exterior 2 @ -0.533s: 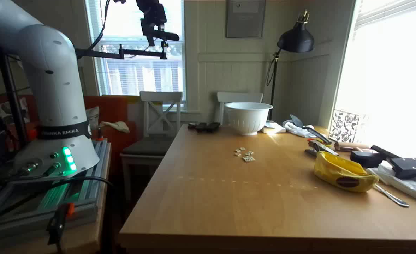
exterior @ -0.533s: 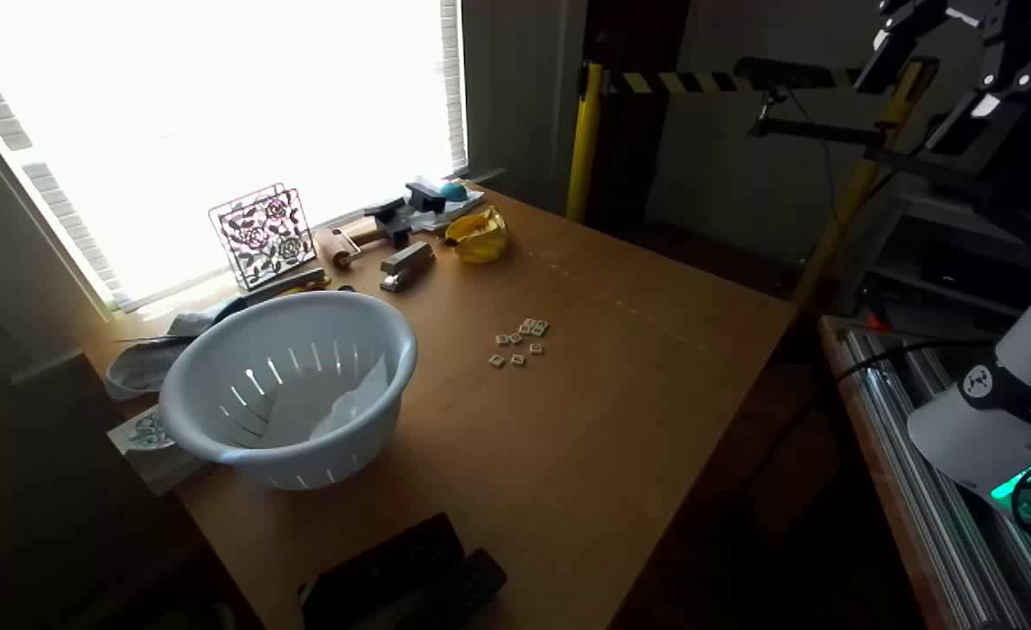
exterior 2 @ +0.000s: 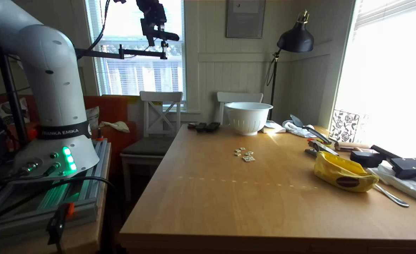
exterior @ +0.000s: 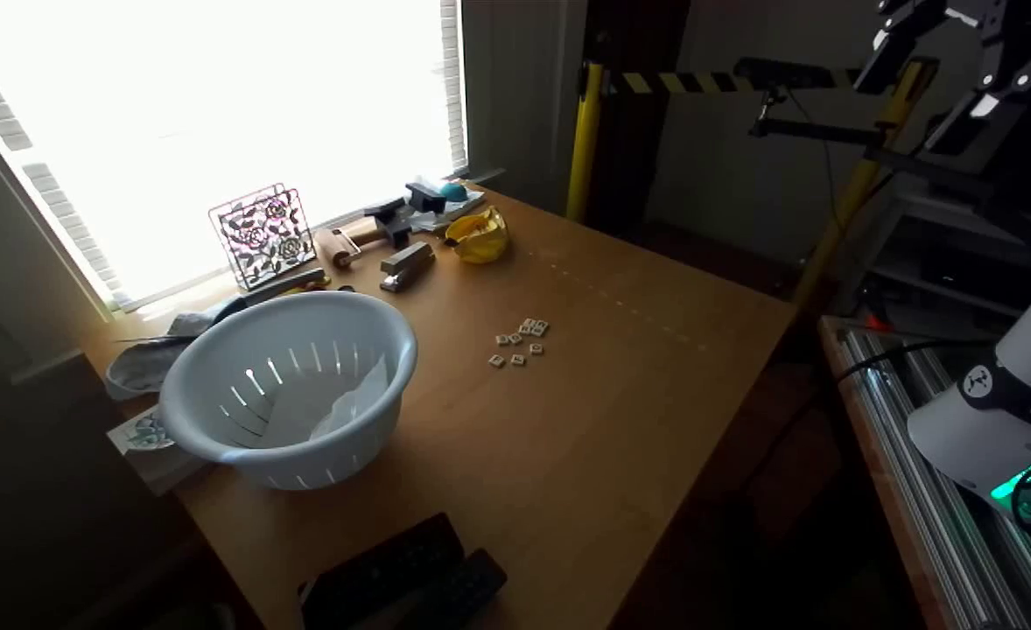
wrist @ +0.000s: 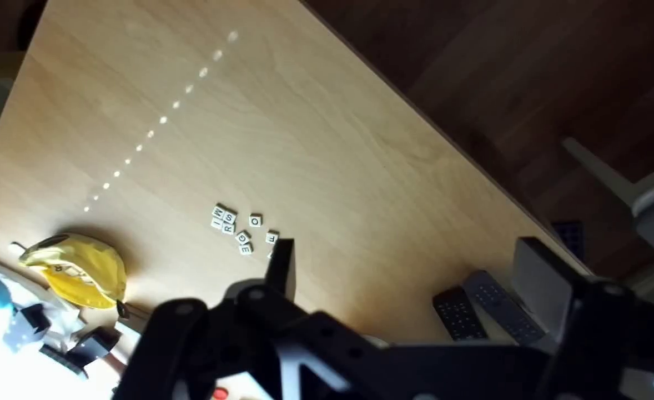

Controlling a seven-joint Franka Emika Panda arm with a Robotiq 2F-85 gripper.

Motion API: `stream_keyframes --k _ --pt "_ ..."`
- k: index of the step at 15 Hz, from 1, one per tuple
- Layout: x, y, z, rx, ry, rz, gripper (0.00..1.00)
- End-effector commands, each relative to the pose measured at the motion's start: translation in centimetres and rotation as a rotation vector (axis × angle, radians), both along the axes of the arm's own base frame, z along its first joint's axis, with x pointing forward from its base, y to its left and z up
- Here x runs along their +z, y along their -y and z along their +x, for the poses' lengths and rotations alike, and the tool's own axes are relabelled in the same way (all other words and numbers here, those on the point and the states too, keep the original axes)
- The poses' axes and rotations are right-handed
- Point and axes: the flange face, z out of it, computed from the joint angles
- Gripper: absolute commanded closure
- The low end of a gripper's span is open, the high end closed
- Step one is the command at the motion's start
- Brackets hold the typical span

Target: Align three letters in a straight line

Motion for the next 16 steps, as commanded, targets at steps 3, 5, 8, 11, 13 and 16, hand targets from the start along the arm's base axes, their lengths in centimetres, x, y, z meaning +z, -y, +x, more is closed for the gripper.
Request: stream_keyframes --k 3,5,8,11,13,16 --pt "-1.9 4.9 4.2 -0.196 -0.064 0.045 0.0" --pt "-2.8 7.0 6.3 -0.255 -0.067 0.101 0.0" --pt "-4.5 8.7 10.2 -0.277 -0.021 0.16 0.0" --pt "-6.9 8.6 13.9 -0.254 0.037 0.204 0.0" --pt "-8.8 8.0 16.2 -0.248 0.048 0.23 0.0" --pt "-9.5 7.9 15.4 -0.254 0.038 0.209 0.0"
